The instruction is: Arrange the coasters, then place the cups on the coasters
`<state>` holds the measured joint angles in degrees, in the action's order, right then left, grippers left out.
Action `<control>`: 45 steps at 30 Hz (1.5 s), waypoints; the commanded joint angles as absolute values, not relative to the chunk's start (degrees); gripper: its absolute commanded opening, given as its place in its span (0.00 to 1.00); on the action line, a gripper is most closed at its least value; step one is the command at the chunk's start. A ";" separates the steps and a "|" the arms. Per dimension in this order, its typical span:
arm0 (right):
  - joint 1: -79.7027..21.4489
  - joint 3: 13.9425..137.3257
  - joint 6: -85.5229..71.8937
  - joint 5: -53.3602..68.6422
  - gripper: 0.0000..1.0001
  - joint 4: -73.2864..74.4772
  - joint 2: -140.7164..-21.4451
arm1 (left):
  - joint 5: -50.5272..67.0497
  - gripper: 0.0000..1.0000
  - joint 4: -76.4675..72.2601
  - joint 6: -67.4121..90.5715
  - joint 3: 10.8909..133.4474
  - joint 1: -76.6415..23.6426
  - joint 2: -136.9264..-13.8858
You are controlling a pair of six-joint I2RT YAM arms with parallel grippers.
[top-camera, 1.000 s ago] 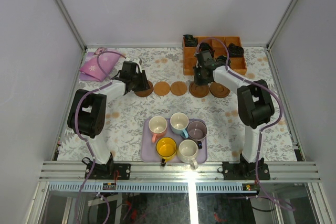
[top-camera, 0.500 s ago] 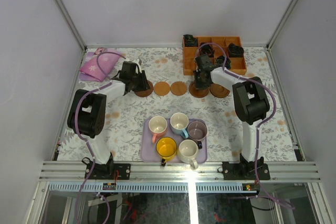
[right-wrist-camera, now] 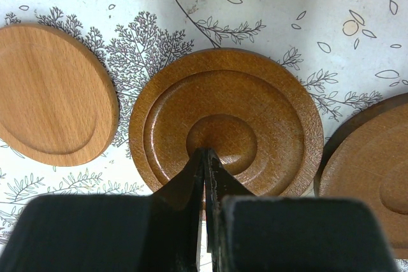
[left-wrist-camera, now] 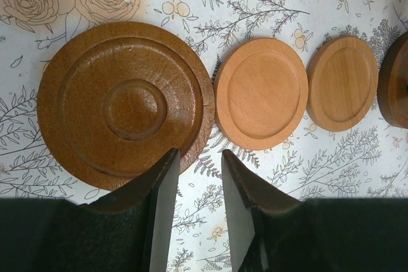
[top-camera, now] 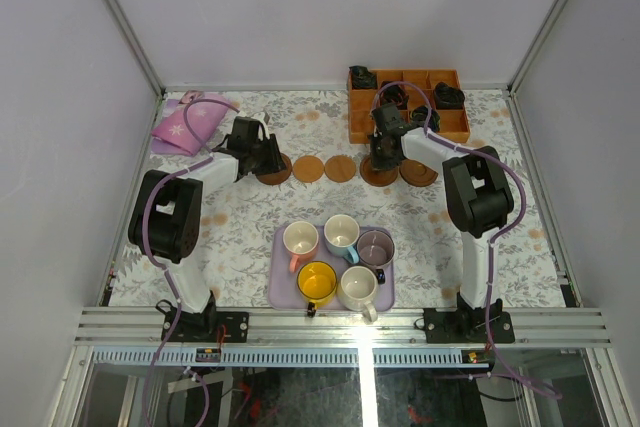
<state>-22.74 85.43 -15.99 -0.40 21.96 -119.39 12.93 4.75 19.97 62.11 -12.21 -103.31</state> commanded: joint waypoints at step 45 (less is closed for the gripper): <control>-23.99 89.47 -15.35 -3.67 0.01 24.29 -108.17 | 12.64 0.33 3.29 19.92 64.17 -11.69 -102.09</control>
<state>-23.31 86.63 -15.81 -2.09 24.82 -114.56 12.88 4.80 20.29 62.22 -12.19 -103.31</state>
